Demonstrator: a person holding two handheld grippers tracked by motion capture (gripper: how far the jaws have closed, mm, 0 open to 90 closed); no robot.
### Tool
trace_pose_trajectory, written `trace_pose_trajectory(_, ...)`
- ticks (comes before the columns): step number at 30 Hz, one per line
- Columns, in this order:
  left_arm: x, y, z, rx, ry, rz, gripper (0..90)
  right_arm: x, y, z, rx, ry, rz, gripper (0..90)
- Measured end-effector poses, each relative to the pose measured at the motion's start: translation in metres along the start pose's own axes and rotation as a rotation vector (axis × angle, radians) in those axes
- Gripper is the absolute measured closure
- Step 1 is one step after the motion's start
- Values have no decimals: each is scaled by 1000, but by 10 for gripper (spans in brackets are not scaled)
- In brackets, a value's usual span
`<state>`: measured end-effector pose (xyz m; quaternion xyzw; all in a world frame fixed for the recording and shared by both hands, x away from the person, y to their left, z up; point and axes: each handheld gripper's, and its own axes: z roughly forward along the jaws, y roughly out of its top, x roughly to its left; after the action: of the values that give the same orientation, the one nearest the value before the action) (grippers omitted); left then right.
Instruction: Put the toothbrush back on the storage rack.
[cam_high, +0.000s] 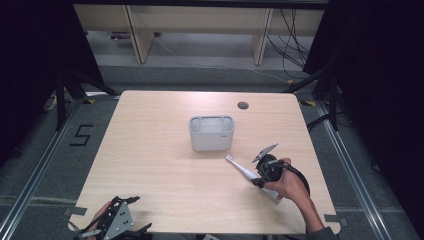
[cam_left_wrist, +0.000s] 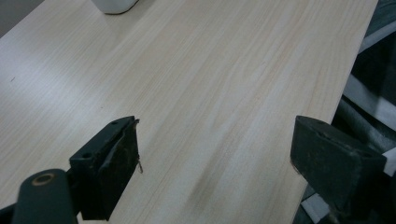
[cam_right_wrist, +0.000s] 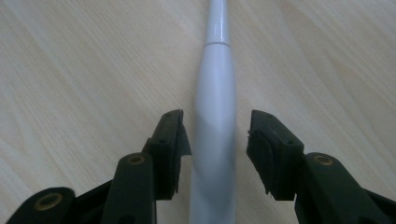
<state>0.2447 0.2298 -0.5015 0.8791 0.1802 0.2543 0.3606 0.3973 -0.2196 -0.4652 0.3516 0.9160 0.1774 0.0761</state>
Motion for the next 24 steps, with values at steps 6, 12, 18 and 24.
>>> trace_pose_trajectory(6,0,0,0,-1,-1,-3,149,-3,9,4,39,18,-23,566)
trace_pose_trajectory(12,0,0,0,0,-1,-4,149,-5,17,13,113,34,-11,579)
trace_pose_trajectory(18,0,0,0,-3,9,-3,150,-7,20,15,143,43,-6,596)
trace_pose_trajectory(24,0,0,0,0,5,-1,149,-8,25,18,185,46,-19,609)
